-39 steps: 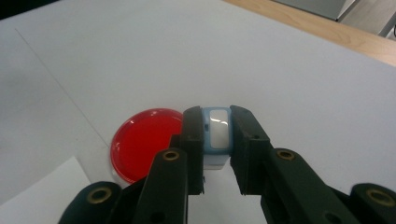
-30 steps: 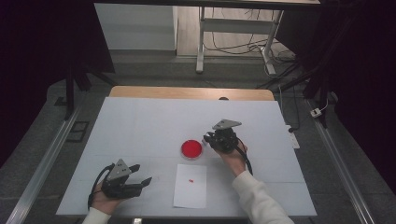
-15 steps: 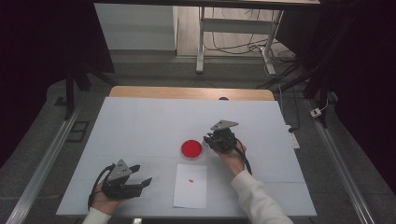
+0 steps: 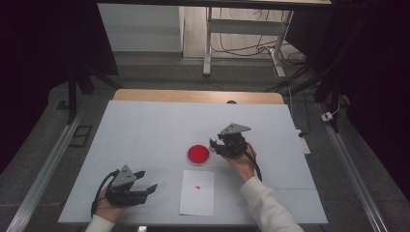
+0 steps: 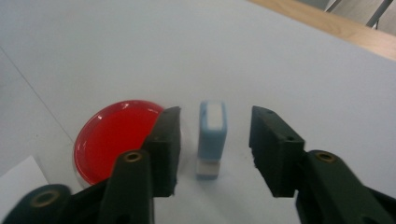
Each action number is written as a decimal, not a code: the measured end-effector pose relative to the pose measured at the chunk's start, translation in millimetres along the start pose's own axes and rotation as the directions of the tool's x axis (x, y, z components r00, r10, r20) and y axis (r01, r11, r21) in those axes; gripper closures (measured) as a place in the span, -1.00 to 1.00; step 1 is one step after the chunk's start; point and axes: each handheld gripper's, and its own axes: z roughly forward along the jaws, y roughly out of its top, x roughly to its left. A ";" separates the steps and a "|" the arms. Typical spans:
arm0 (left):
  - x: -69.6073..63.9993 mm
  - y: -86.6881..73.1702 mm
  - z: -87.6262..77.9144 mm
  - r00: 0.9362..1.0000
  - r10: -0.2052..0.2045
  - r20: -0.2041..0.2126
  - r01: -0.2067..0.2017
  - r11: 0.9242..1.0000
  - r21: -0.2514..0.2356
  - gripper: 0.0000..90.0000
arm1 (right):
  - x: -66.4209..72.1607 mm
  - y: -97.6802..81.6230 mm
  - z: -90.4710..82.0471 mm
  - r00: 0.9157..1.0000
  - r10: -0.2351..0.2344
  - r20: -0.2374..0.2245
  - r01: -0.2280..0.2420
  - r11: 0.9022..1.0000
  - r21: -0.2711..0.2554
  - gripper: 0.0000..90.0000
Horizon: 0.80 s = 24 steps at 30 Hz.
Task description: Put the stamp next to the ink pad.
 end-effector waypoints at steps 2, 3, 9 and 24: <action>0.3 -0.1 -0.1 1.000 0.000 0.000 0.000 1.000 0.000 -0.29 | -0.9 0.6 -3.5 1.000 0.009 -0.003 -0.009 1.000 -0.021 0.03; 0.4 -0.2 -0.2 1.000 -0.001 -0.001 0.001 1.000 -0.001 -0.29 | -1.4 0.9 -5.5 1.000 0.007 -0.002 -0.007 1.000 -0.025 0.02; 1.3 -0.6 0.2 1.000 0.000 -0.003 0.000 1.000 -0.001 -0.29 | -0.1 -1.3 -20.1 1.000 -0.006 -0.021 0.005 0.999 -0.054 -0.01; 6.5 -1.3 -0.3 1.000 -0.001 -0.007 0.001 1.000 -0.012 -0.29 | -9.2 -51.6 -85.1 0.999 -0.049 -0.001 0.049 0.995 -0.091 0.03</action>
